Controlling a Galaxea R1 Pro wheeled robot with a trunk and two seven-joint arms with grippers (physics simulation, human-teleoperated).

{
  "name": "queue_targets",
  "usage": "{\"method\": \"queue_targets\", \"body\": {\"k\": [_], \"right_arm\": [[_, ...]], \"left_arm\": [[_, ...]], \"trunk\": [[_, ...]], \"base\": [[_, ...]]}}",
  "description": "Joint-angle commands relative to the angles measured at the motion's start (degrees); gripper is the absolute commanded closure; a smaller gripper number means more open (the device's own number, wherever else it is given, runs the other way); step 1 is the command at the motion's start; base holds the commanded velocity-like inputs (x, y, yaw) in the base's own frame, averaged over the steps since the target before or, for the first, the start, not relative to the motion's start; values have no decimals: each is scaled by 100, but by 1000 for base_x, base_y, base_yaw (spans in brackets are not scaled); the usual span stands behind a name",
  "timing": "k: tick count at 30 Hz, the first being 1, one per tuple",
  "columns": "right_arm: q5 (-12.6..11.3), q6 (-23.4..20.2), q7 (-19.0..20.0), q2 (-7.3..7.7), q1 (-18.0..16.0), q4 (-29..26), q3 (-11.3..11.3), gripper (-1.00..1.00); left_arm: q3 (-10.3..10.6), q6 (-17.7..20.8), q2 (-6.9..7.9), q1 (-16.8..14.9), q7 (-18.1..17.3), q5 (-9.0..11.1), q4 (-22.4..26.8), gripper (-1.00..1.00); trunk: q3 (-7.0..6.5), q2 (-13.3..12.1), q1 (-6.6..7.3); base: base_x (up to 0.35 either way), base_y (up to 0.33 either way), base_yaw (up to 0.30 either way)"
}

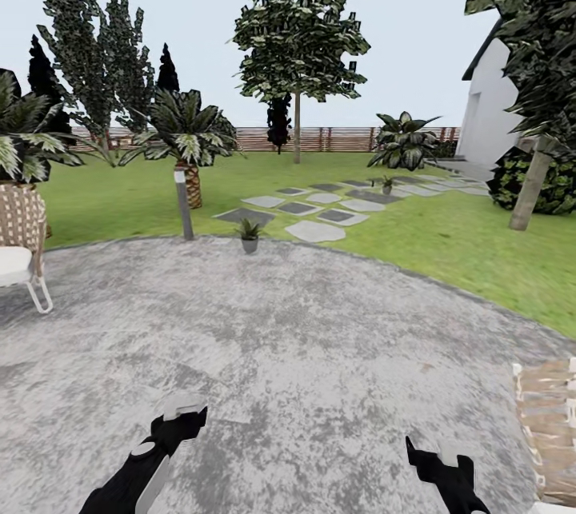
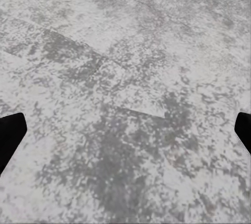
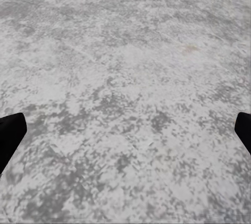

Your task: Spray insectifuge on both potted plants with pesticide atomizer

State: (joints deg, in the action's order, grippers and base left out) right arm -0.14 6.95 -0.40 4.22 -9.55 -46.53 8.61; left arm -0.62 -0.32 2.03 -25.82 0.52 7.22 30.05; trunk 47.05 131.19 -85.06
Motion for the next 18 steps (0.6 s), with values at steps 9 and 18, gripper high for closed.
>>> {"method": "queue_targets", "body": {"k": [9, 18], "right_arm": [[5, 17, -4, 0, -3, 3, 1, -100], [6, 16, -4, 0, -3, 2, 1, -100]], "left_arm": [[9, -3, 2, -2, 8, 60, 0, -100], [8, -3, 2, -2, 6, 60, 0, -100]], "trunk": [[6, 2, -2], [6, 2, -2]], "base": [[332, 0, 0], [332, 0, 0]]}}
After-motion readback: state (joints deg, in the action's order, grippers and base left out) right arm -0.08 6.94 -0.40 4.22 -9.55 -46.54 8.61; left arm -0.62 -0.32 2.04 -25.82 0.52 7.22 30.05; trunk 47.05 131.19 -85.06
